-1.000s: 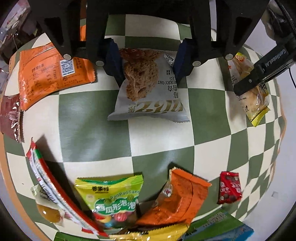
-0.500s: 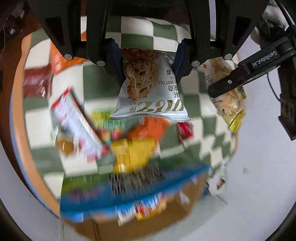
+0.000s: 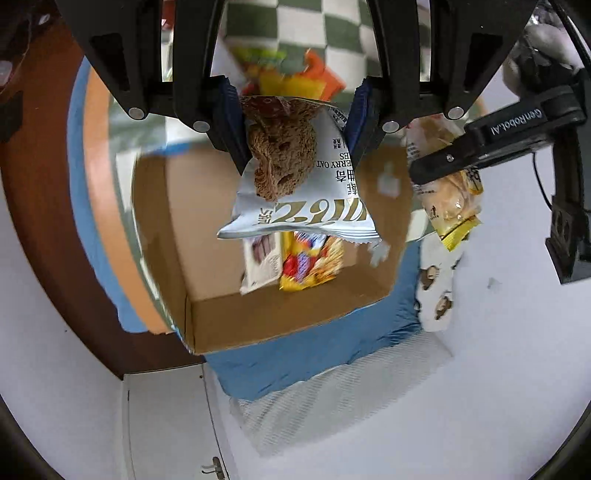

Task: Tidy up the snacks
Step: 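Carry both packs into the box and release them beside the noodle pack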

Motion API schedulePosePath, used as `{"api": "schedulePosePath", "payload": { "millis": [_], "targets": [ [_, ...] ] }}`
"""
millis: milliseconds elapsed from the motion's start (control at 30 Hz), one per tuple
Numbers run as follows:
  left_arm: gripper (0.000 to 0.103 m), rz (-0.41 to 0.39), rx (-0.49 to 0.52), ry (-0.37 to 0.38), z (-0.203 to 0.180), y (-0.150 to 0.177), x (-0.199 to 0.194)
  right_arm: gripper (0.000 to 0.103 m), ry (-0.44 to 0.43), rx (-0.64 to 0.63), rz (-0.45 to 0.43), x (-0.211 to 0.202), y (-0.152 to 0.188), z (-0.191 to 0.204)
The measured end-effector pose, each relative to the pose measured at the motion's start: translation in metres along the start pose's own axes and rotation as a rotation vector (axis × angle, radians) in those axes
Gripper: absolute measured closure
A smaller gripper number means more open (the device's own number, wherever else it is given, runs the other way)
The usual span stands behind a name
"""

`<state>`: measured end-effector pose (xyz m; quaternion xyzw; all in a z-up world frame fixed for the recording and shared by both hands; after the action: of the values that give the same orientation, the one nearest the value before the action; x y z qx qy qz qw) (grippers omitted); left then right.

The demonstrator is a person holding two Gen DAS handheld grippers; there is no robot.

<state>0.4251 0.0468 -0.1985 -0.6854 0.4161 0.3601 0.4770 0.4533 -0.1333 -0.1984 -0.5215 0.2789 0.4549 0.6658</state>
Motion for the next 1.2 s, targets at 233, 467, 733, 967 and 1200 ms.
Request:
{"api": "schedulePosePath", "payload": {
  "millis": [233, 467, 733, 967, 1200],
  "targets": [
    [0.060, 0.144, -0.036, -0.054, 0.017, -0.021, 0.080, 0.053, 0.062, -0.008, 0.089, 0.070, -0.012, -0.006],
    [0.060, 0.244, -0.080, -0.064, 0.028, -0.005, 0.123, 0.053, 0.096, -0.021, 0.181, 0.110, 0.011, -0.016],
    [0.060, 0.281, -0.072, -0.093, 0.031, 0.005, 0.136, 0.052, 0.092, -0.016, 0.241, 0.132, 0.027, -0.020],
    [0.013, 0.237, -0.076, -0.099, 0.034, -0.005, 0.127, 0.012, 0.121, -0.061, 0.308, 0.136, 0.034, -0.026],
    [0.013, 0.179, -0.035, -0.126, 0.024, -0.009, 0.109, 0.009, 0.146, -0.090, 0.272, 0.123, 0.036, -0.030]
  ]
}}
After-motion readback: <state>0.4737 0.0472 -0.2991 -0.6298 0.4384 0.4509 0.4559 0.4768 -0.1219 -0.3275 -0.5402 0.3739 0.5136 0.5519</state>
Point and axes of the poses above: each gripper's, at about its wrist camera, not at the fingertips, and x roughly the way its jaws point, z to its left, y to its underside, the point moved 7 cm from there along x, roughly the way its jaws point, and after that the axes turned 7 degrees about -z, right-handed, at the moved point
